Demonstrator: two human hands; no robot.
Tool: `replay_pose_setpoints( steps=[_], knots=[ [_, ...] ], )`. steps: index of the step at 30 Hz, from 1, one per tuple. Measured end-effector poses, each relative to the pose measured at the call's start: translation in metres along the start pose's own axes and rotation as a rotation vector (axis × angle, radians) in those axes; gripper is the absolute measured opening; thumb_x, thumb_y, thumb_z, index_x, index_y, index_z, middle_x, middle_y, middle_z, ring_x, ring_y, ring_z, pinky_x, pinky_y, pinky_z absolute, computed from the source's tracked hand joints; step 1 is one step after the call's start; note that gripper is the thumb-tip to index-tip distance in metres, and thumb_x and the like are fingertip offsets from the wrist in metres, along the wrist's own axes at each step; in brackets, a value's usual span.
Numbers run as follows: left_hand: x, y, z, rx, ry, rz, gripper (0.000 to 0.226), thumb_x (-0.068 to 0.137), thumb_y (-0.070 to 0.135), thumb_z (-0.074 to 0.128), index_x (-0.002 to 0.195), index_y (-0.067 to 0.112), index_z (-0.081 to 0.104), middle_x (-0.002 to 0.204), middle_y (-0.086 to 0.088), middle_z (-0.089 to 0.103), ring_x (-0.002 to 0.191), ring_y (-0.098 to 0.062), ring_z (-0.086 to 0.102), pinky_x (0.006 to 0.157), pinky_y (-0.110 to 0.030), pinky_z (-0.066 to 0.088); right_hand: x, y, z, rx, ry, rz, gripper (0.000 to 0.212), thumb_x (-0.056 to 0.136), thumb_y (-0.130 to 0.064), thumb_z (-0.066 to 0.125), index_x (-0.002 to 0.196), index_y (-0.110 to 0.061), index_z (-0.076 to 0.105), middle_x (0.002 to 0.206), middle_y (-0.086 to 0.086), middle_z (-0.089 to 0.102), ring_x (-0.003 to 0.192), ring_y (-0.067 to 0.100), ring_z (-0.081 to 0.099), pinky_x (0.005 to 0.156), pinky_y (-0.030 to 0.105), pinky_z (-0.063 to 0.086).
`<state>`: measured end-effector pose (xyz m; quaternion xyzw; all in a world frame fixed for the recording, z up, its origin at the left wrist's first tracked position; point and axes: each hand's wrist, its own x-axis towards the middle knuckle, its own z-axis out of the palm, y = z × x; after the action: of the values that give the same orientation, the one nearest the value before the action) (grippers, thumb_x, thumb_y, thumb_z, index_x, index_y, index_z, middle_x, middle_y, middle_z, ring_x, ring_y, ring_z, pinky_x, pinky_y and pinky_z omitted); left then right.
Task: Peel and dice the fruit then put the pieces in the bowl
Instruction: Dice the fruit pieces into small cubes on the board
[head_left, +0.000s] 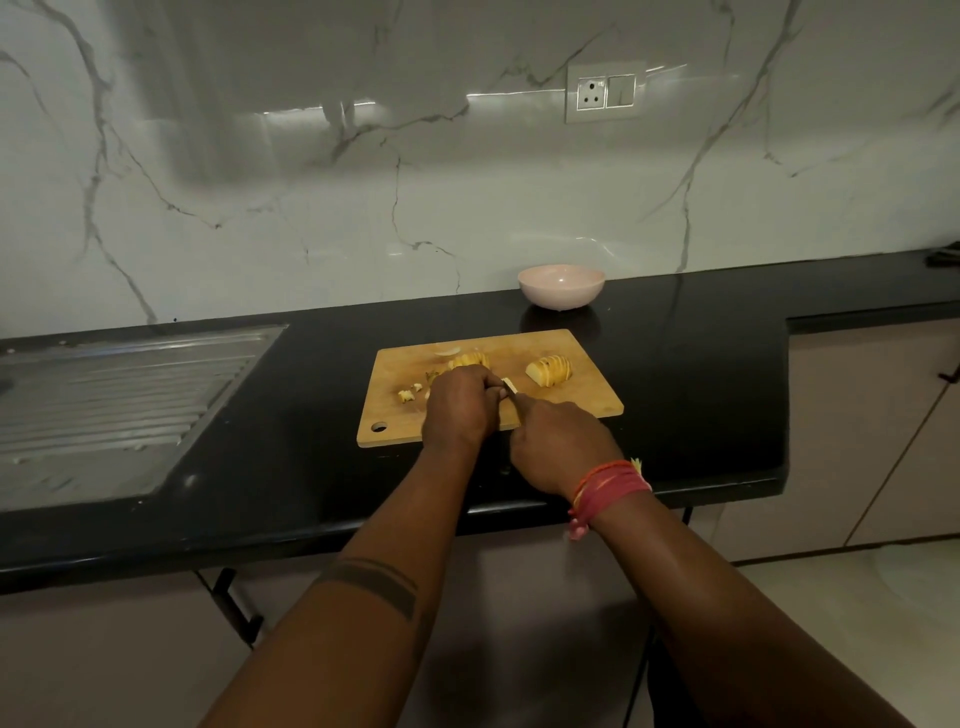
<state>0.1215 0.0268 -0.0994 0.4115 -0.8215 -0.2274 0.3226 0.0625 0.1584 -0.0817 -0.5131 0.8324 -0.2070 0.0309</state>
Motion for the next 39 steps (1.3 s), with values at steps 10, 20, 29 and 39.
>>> replay_pose_setpoints(
  steps=[10,20,29,39],
  knots=[
    [-0.002,0.001,0.000,0.029,-0.001,0.056,0.023,0.095,0.020,0.064,0.117,0.021,0.070,0.117,0.000,0.069,0.103,-0.014,0.062,0.094,-0.040,0.056,-0.018,0.017,-0.021,0.196,0.105,-0.005,0.056,0.101,-0.025,0.044,0.154,-0.041,0.033,0.098,0.003,0.065,0.074,0.014,0.057,0.060,0.027,0.043],
    [0.008,0.009,0.003,0.166,-0.117,0.138,0.037,0.092,0.034,0.070,0.126,0.020,0.068,0.122,-0.006,0.064,0.113,-0.026,0.060,0.097,-0.042,0.051,0.003,0.025,-0.015,0.234,0.036,0.045,0.053,0.099,-0.026,0.044,0.151,-0.035,0.041,0.111,0.006,0.066,0.083,0.017,0.062,0.067,0.029,0.047],
    [0.014,-0.008,-0.006,0.068,-0.143,0.193,0.038,0.095,0.017,0.067,0.133,0.018,0.066,0.128,-0.003,0.065,0.112,-0.017,0.062,0.099,-0.030,0.048,0.007,0.016,-0.005,0.126,0.018,0.061,0.056,0.098,-0.030,0.045,0.153,-0.038,0.036,0.093,0.001,0.064,0.080,0.018,0.061,0.071,0.033,0.052],
    [0.016,-0.011,-0.001,0.086,-0.074,0.179,0.029,0.096,0.022,0.070,0.124,0.016,0.072,0.124,-0.003,0.068,0.112,-0.018,0.062,0.093,-0.025,0.042,0.005,0.015,-0.002,0.128,0.058,0.041,0.055,0.098,-0.030,0.044,0.152,-0.040,0.036,0.087,-0.003,0.059,0.074,0.014,0.058,0.061,0.030,0.045]
  ],
)
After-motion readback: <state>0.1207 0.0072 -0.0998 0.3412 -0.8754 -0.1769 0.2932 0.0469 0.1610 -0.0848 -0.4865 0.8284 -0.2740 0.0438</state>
